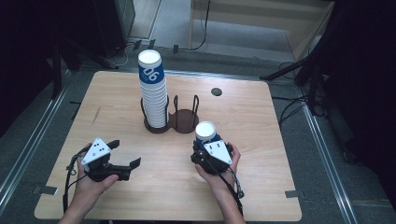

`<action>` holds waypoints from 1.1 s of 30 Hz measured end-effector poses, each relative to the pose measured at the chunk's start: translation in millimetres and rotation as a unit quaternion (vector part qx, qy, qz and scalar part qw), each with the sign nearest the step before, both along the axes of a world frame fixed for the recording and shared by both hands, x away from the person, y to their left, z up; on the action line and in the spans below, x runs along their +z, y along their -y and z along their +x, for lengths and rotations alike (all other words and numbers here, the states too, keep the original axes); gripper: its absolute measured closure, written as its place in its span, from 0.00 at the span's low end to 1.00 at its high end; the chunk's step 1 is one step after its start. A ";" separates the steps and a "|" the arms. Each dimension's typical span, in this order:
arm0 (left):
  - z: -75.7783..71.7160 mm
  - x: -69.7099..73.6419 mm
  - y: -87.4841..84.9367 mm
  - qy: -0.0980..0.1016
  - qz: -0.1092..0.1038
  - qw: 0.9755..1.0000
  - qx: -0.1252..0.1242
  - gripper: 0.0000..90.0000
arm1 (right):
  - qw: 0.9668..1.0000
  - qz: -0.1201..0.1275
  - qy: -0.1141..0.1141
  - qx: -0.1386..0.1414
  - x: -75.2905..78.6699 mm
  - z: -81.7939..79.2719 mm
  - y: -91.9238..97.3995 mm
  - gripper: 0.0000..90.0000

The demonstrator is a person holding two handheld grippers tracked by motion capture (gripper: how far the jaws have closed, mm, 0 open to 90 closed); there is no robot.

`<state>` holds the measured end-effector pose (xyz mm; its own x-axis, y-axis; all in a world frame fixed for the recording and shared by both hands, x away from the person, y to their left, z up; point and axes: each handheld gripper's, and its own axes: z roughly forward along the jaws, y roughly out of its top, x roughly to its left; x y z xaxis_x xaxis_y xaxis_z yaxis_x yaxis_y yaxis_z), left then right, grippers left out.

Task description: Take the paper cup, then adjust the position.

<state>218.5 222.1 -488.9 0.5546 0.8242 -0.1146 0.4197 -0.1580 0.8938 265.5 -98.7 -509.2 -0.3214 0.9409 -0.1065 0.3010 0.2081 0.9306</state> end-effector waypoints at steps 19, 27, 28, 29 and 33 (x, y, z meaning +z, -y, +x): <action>1.6 6.7 14.2 -0.003 -0.017 0.999 -0.031 0.01 | 0.996 -0.071 0.019 0.043 -10.9 -17.1 -37.8 0.22; 1.3 8.3 20.8 -0.001 -0.015 0.999 -0.039 0.04 | 0.993 -0.100 0.030 0.058 -14.9 -23.6 -50.2 0.22; 1.3 8.5 21.4 -0.001 -0.016 0.999 -0.039 0.05 | 0.992 -0.106 0.033 0.060 -15.4 -24.2 -51.7 0.22; 1.4 8.9 22.1 -0.003 -0.018 0.999 -0.043 0.05 | 0.991 -0.114 0.036 0.064 -15.8 -24.9 -54.1 0.22; 1.6 9.8 23.0 -0.003 -0.019 0.999 -0.046 0.05 | 0.989 -0.124 0.043 0.068 -16.2 -26.1 -57.6 0.22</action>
